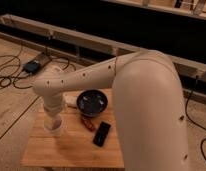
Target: Pick up the ceramic cup
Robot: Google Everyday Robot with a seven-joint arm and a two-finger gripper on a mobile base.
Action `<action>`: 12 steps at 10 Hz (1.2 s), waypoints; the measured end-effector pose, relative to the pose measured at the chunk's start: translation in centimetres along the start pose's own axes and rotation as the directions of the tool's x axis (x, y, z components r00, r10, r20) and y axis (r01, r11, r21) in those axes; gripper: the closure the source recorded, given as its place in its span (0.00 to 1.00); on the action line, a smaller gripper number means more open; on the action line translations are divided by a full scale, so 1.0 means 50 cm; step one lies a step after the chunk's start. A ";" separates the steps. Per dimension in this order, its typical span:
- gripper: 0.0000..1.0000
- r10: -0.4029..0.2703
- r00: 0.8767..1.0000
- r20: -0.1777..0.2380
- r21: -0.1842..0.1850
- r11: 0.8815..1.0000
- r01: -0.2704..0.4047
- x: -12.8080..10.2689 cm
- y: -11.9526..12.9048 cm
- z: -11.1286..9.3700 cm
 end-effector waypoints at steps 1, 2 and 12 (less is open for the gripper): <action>0.30 -0.017 1.000 -0.003 0.011 1.000 0.017 -0.007 -0.004 0.019; 0.30 -0.026 1.000 -0.004 0.015 1.000 0.026 -0.013 -0.007 0.031; 0.85 -0.078 0.997 -0.017 -0.006 0.997 0.078 -0.042 -0.058 0.079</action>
